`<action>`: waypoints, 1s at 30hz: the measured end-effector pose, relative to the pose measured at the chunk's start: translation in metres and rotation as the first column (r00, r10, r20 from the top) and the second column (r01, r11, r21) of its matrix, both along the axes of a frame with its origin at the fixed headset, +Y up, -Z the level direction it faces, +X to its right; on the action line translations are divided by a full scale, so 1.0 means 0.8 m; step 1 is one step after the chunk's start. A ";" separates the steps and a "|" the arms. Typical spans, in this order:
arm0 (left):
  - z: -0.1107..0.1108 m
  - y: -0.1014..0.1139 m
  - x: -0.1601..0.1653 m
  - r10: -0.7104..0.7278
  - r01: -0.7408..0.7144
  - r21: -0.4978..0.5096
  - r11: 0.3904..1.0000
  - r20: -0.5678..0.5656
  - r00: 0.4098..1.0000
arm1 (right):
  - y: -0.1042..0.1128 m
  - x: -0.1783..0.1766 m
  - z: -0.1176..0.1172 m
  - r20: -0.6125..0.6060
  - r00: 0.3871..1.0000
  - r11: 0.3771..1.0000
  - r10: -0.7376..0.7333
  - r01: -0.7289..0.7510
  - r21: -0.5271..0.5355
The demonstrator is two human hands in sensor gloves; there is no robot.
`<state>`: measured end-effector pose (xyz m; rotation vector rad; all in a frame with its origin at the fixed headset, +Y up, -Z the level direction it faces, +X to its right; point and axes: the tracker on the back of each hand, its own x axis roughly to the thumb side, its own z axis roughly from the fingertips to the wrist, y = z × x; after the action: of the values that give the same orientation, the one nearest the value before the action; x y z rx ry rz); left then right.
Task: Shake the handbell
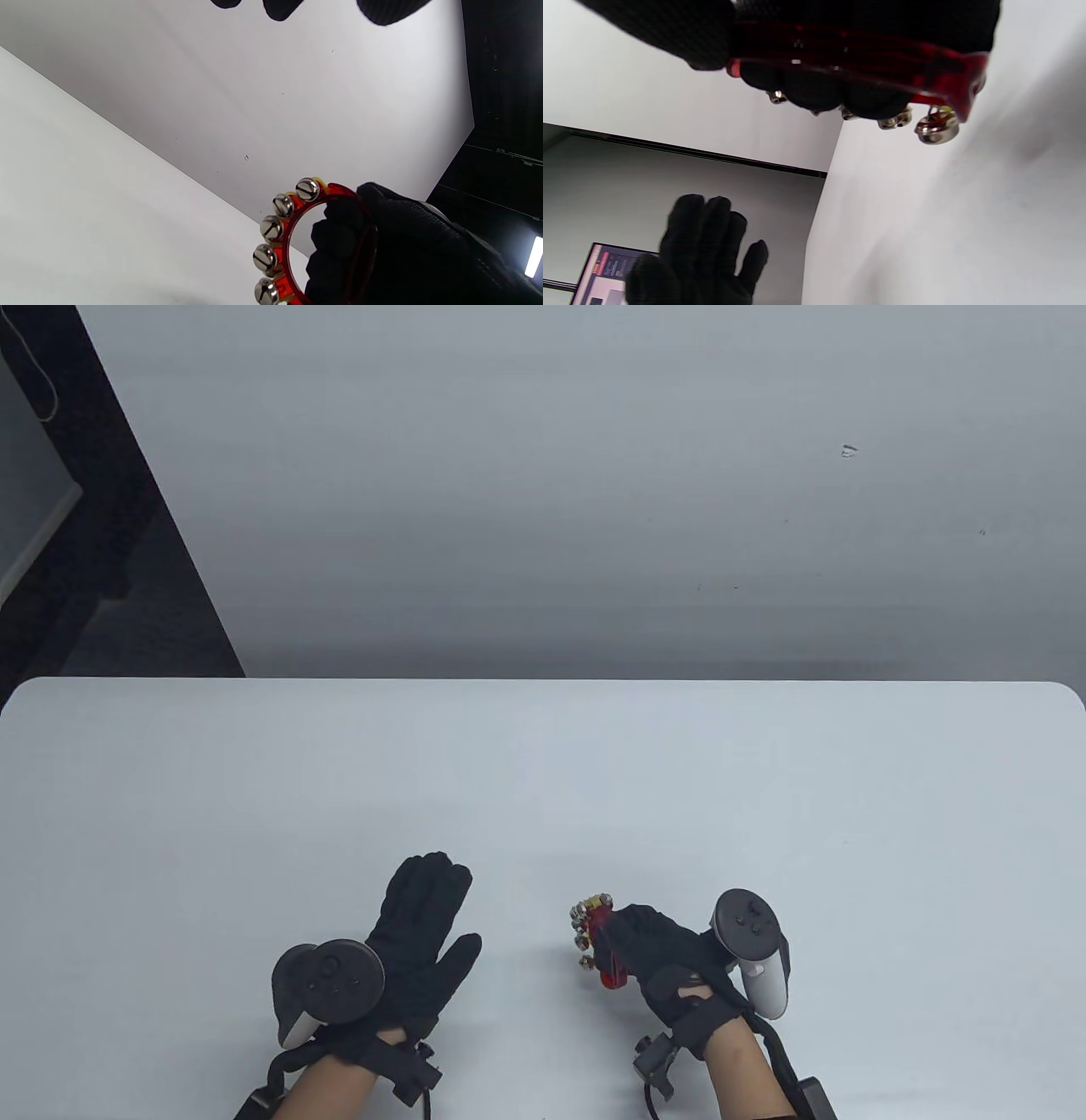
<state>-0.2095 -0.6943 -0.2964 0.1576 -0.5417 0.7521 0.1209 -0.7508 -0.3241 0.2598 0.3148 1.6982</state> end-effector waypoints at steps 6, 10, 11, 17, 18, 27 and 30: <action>0.000 -0.001 0.000 0.000 0.000 -0.005 1.000 -0.002 1.000 | 0.032 -0.010 0.008 -0.063 0.996 0.994 -0.064 0.069 0.086; -0.001 -0.001 0.000 -0.001 0.001 -0.005 1.000 -0.002 1.000 | 0.092 -0.005 0.030 -0.055 0.971 0.927 -0.231 0.237 0.289; -0.001 -0.002 0.002 -0.002 0.002 -0.004 1.000 0.000 1.000 | 0.083 -0.005 0.026 -0.033 0.975 0.942 -0.218 0.219 0.255; -0.002 -0.003 0.003 -0.008 0.008 -0.008 1.000 -0.001 1.000 | 0.031 0.000 0.010 -0.024 0.992 0.988 -0.125 0.126 0.091; -0.002 -0.004 0.003 -0.007 0.007 -0.008 1.000 -0.001 1.000 | 0.030 -0.001 0.009 -0.029 0.993 0.989 -0.118 0.120 0.085; -0.001 -0.002 0.002 -0.002 0.002 -0.001 1.000 0.001 1.000 | 0.007 -0.003 0.006 -0.031 0.999 0.999 -0.034 0.034 0.005; -0.001 -0.002 0.002 0.002 -0.002 0.002 1.000 0.002 1.000 | 0.003 -0.004 0.004 -0.032 0.999 1.000 0.002 -0.002 -0.002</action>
<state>-0.2082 -0.6957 -0.2968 0.1592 -0.5441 0.7533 0.1175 -0.7486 -0.3205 0.2858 0.3400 1.6966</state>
